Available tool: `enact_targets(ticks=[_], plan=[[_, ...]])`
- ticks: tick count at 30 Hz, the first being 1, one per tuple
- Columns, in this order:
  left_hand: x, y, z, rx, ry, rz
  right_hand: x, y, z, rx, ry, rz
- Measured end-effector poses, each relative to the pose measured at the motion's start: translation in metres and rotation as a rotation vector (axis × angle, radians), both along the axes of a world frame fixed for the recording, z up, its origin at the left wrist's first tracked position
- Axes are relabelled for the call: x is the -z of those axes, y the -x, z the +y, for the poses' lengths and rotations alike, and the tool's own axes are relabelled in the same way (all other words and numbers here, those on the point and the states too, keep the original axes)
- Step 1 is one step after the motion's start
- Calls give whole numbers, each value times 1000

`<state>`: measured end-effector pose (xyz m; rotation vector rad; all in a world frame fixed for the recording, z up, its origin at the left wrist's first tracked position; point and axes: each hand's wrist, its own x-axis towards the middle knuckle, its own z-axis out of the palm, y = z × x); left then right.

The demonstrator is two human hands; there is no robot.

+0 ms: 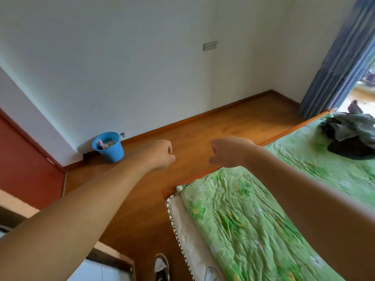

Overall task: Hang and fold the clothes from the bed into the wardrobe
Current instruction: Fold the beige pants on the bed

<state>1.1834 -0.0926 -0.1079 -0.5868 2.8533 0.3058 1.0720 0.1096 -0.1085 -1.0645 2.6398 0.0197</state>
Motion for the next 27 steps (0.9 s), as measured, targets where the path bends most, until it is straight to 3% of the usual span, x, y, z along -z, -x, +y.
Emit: enact_targets(ticks=[13,27], plan=[[28,207,-91,424,-34,41,8,114,-70,415,13,26],[61,352,-193,537,-54,18,47,247,-157,536,6,56]])
